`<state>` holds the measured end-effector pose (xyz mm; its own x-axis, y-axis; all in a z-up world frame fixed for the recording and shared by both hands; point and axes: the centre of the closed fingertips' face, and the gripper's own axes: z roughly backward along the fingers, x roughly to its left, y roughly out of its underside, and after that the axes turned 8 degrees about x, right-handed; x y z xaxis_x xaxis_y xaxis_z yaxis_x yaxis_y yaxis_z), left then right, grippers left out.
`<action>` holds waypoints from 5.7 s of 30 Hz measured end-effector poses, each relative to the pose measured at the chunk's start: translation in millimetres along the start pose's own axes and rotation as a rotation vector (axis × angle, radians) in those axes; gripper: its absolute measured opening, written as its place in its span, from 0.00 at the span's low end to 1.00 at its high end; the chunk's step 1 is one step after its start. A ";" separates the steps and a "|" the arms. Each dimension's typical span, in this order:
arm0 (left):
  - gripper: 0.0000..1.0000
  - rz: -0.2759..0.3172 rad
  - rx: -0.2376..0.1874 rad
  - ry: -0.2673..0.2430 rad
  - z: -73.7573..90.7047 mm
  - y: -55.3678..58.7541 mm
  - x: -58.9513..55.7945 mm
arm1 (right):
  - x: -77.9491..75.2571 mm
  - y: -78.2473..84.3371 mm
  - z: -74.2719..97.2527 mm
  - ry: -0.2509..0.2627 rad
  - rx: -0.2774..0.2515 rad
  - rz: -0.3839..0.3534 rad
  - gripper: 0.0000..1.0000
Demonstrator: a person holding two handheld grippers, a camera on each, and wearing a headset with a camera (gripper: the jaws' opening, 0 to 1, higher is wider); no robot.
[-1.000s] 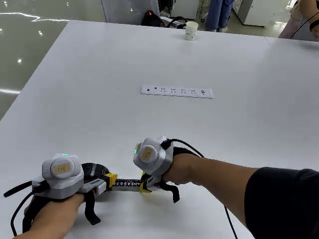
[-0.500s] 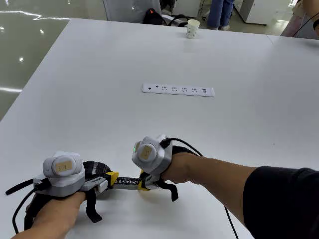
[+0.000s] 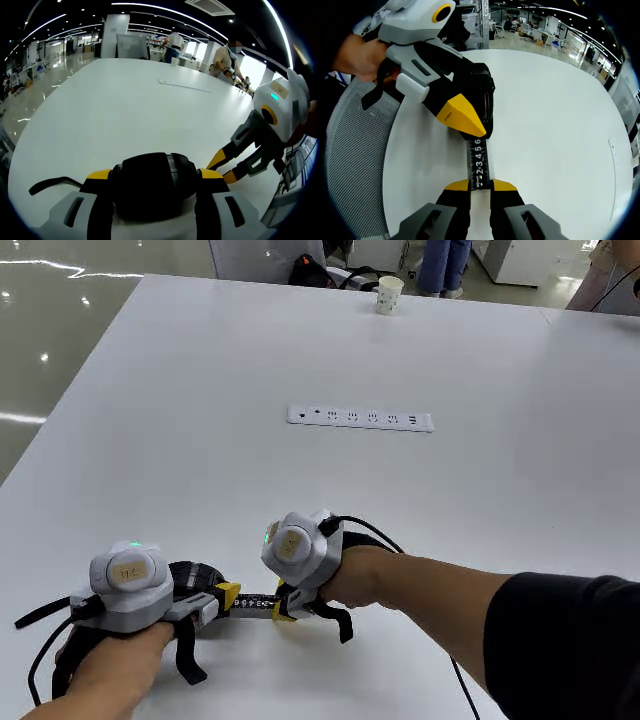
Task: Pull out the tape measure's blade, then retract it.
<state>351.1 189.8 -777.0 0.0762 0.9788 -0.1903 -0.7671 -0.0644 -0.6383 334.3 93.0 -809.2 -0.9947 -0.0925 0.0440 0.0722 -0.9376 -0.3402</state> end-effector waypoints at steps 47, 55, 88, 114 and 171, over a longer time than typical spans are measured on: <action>0.61 0.001 -0.005 0.010 -0.5 0.8 0.4 | 1.4 -28.8 -8.3 -0.013 -0.103 -0.031 0.11; 0.61 0.002 -0.005 0.013 -0.3 0.8 0.4 | 1.6 -32.2 -9.6 -0.016 -0.117 -0.042 0.11; 0.61 0.007 -0.005 0.018 0.3 1.0 0.0 | 2.6 -49.4 -16.8 -0.015 -0.157 -0.064 0.11; 0.64 0.002 -0.004 0.009 0.6 0.3 -0.6 | 2.9 -50.1 -16.2 0.001 -0.141 -0.037 0.12; 0.99 -0.181 0.024 0.165 28.3 6.1 -7.8 | 8.0 58.4 62.4 0.141 -0.296 -0.381 0.32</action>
<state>327.8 187.3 -758.3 0.3150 0.9289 -0.1947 -0.7461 0.1156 -0.6558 335.1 16.6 -770.1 -0.9481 0.3029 0.0963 -0.3011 -0.7589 -0.5774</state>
